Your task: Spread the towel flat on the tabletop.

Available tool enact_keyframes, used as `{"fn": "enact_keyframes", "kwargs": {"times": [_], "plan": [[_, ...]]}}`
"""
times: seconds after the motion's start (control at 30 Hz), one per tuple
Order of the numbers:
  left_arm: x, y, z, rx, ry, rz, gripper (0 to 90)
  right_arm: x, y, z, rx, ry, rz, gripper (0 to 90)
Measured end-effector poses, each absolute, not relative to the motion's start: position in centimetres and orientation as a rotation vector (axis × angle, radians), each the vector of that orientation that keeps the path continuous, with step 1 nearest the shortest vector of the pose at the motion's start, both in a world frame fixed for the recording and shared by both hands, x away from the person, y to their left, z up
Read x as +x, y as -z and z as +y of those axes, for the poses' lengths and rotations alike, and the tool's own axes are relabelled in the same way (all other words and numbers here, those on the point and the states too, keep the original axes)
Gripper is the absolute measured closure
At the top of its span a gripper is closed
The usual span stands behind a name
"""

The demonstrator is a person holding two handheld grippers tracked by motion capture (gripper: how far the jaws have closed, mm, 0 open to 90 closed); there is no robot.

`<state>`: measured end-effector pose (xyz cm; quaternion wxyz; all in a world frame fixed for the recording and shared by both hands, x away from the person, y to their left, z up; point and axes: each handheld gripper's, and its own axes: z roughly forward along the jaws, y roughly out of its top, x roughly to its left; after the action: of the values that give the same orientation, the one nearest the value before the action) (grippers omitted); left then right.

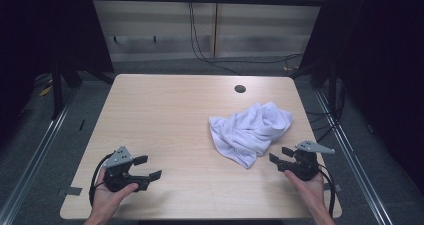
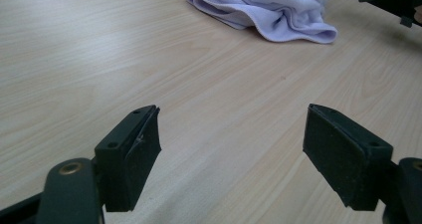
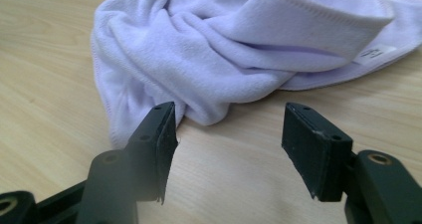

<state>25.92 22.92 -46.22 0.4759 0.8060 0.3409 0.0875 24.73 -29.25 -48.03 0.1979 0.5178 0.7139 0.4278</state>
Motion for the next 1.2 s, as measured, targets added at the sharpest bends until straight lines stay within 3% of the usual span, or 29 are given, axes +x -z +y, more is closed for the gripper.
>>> {"fn": "enact_keyframes", "kwargs": {"times": [0.43, 0.7, 0.77, 0.93, 1.2], "plan": [[26.7, 46.6, 23.5, 1.942, -0.196, 0.887, 19.9, 26.1, 46.4, -28.1, 1.377, -1.242, 2.147, 38.4], [27.3, 46.7, 23.4, 1.932, -0.190, 0.893, 19.9, 31.1, 45.3, -28.1, 1.375, -1.224, 2.192, 39.3], [27.8, 46.7, 23.5, 1.900, -0.168, 0.907, 20.3, 33.5, 44.8, -28.1, 1.386, -1.188, 2.209, 30.8], [28.2, 46.7, 23.7, 1.896, -0.176, 0.919, 21.0, 35.9, 44.4, -27.7, 1.358, -1.132, 2.248, 28.2], [28.0, 46.6, 23.8, 1.893, -0.187, 0.904, 21.0, 39.2, 46.9, -27.2, 1.396, -1.014, 2.318, 26.3]]}}
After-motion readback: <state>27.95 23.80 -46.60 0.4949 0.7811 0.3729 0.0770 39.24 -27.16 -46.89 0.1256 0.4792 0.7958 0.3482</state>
